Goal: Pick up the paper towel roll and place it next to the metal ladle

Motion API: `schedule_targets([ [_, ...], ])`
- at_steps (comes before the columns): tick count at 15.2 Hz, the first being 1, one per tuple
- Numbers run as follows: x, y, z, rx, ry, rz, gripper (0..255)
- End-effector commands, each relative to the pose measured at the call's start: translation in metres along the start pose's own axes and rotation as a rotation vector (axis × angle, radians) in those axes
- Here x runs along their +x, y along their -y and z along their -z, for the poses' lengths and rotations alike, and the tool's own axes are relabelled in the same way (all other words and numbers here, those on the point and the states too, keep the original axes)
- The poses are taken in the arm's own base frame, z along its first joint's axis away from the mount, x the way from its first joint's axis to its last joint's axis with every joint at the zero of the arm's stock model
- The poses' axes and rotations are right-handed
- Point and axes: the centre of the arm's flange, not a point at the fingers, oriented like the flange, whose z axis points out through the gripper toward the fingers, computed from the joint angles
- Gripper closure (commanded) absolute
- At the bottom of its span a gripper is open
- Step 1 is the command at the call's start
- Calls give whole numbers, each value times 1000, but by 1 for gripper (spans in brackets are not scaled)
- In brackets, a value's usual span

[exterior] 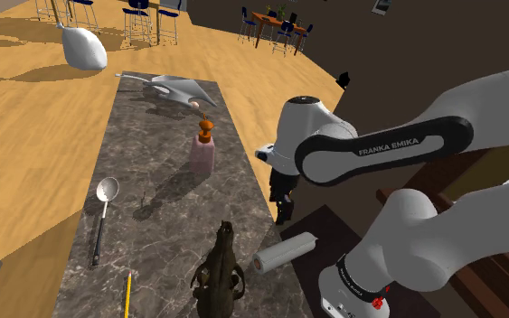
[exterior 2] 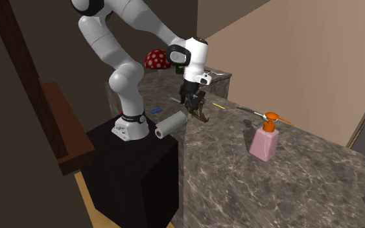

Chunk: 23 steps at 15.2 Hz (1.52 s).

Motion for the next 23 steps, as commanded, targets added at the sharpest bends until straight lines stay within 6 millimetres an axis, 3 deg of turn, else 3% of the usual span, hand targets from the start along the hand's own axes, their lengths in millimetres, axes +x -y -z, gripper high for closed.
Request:
schedule_targets([
  [1,3,9,-23,18,21,85,0],
  [6,6,38,-79,64,73,290,0],
  [14,2,45,-123,69,79,316,0],
  [22,2,45,-126,70,79,316,0],
  [23,2,45,-126,70,79,316,255],
])
